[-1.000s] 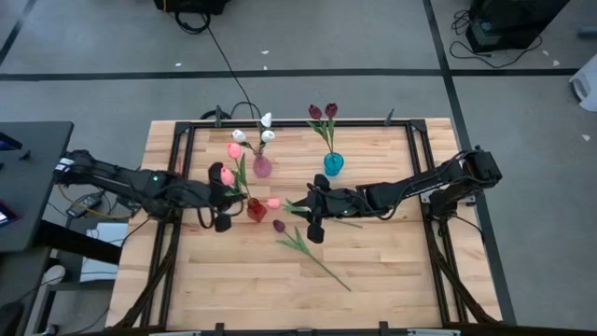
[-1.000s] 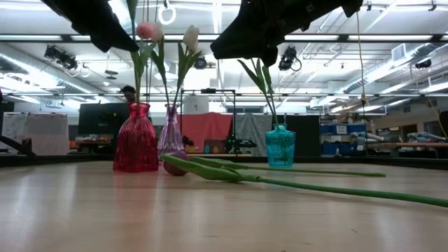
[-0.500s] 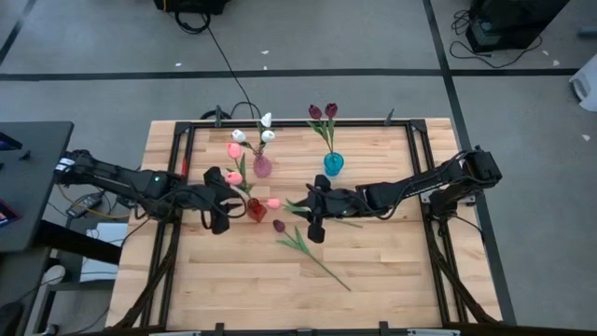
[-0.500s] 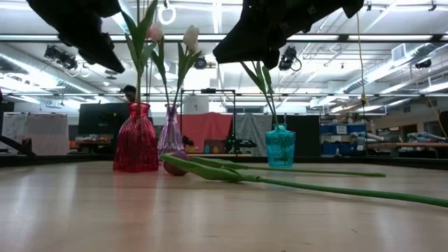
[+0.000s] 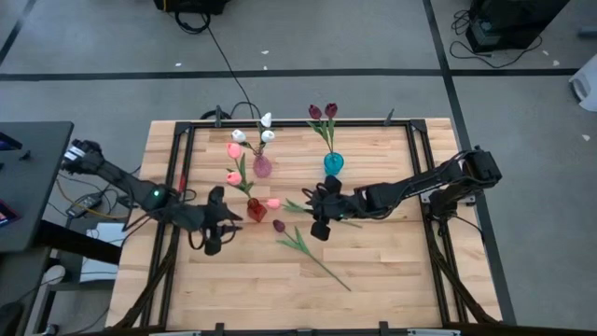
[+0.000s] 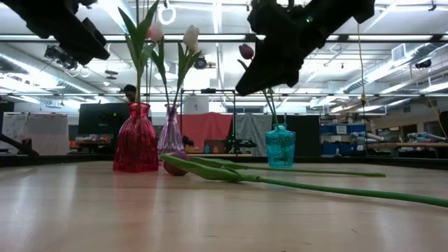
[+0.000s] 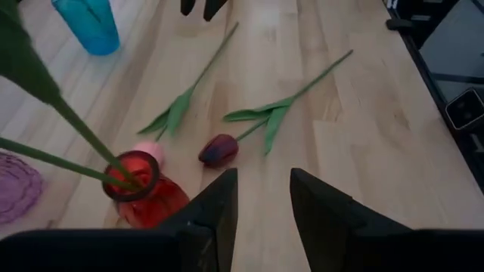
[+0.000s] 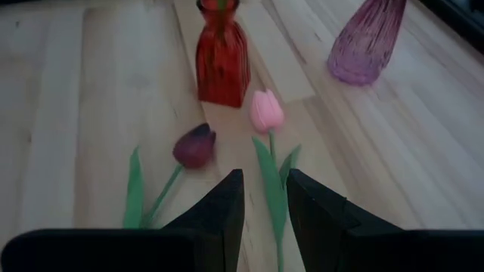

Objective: Sort flowers into vase by color
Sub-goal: Put the pink flower into the red vase

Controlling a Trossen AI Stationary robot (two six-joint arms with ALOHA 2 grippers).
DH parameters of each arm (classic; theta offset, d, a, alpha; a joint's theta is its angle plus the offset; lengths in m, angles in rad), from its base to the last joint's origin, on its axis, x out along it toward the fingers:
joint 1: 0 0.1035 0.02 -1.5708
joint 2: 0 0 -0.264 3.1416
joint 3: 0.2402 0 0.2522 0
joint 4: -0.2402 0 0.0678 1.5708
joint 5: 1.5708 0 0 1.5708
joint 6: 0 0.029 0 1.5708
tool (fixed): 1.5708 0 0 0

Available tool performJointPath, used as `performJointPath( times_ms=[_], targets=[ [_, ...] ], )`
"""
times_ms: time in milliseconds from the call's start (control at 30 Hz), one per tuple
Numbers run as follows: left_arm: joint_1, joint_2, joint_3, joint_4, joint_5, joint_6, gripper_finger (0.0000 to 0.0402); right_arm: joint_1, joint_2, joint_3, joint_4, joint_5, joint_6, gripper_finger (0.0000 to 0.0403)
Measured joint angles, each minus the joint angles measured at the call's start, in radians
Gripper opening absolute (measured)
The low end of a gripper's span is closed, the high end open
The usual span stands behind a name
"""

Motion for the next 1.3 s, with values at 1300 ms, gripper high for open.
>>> performJointPath(
  times_ms=[1300],
  targets=[
    [-0.025,0.002,-0.157,0.258,-0.111,0.063,0.0128,-0.083,0.229,0.026,-0.081,-0.131,-0.057,0.0113]
  ],
)
